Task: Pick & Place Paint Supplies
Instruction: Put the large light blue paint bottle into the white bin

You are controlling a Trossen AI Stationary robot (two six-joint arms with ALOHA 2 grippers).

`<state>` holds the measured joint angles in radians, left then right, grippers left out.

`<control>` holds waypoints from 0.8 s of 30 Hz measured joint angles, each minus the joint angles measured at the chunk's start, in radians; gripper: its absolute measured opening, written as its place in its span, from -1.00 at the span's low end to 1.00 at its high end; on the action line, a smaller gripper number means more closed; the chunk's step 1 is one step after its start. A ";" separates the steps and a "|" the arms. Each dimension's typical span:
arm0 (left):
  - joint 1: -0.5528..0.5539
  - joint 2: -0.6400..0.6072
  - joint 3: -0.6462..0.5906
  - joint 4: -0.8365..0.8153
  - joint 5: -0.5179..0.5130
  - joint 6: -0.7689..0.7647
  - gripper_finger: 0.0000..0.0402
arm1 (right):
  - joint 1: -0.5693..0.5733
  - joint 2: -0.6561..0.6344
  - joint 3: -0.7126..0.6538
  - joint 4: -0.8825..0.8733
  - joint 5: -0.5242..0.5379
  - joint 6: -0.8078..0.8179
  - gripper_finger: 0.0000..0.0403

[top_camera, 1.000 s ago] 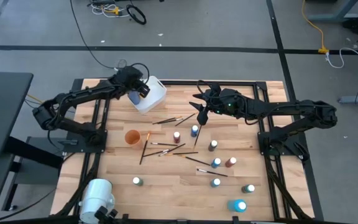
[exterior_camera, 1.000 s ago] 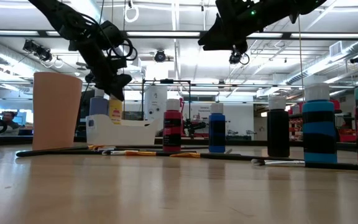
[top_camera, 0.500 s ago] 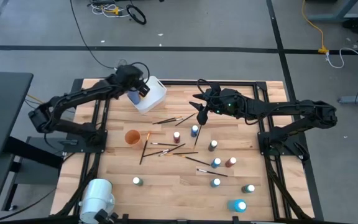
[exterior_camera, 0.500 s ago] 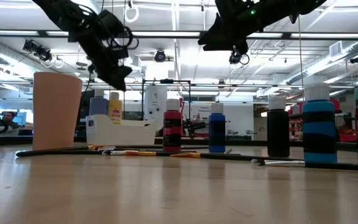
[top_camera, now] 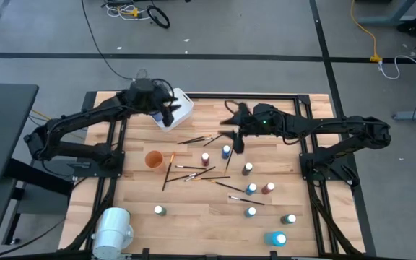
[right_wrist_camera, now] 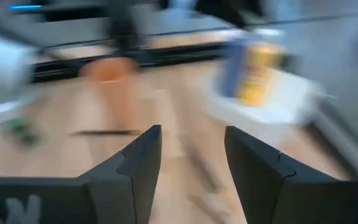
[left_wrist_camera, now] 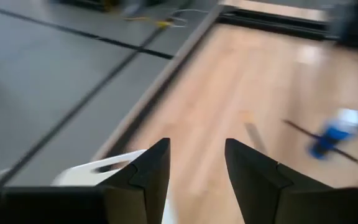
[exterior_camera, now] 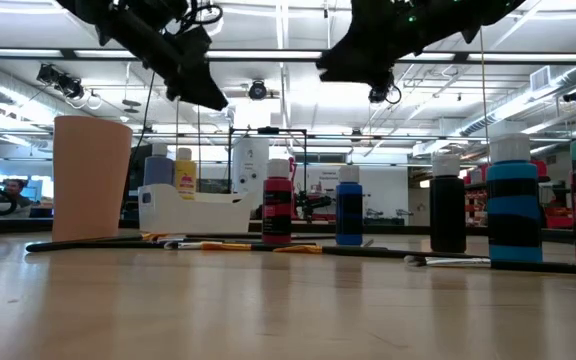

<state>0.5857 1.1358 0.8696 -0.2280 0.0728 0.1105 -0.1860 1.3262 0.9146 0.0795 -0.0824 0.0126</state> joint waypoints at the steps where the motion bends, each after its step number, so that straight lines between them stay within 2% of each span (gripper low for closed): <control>1: -0.006 0.000 0.000 -0.001 0.018 0.001 -0.21 | 0.000 0.000 0.000 -0.002 -0.088 -0.023 -0.11; 7: -0.042 0.000 0.000 0.001 0.017 0.004 -0.25 | 0.026 0.000 0.000 -0.081 -0.612 -0.150 -0.11; 11: -0.050 0.000 0.000 0.001 0.016 -0.009 -0.28 | 0.102 0.000 0.000 -0.106 -0.900 -0.268 -0.11; 13: -0.055 0.000 0.000 0.001 0.014 -0.021 -0.29 | 0.154 -0.001 0.000 -0.105 -1.011 -0.291 -0.11; 16: -0.062 0.000 0.000 0.001 0.014 -0.029 -0.30 | 0.245 -0.002 0.000 -0.163 -1.053 -0.345 -0.11; 20: -0.074 0.000 0.000 0.001 0.014 -0.033 -0.32 | 0.384 -0.002 0.000 -0.301 -0.946 -0.455 -0.11; 24: -0.088 0.000 0.000 0.001 0.015 -0.088 -0.32 | 0.511 -0.002 0.000 -0.312 -0.901 -0.504 -0.11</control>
<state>0.4973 1.1362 0.8696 -0.2272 0.0873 0.0230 0.3253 1.3247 0.9142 -0.2321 -0.9830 -0.4913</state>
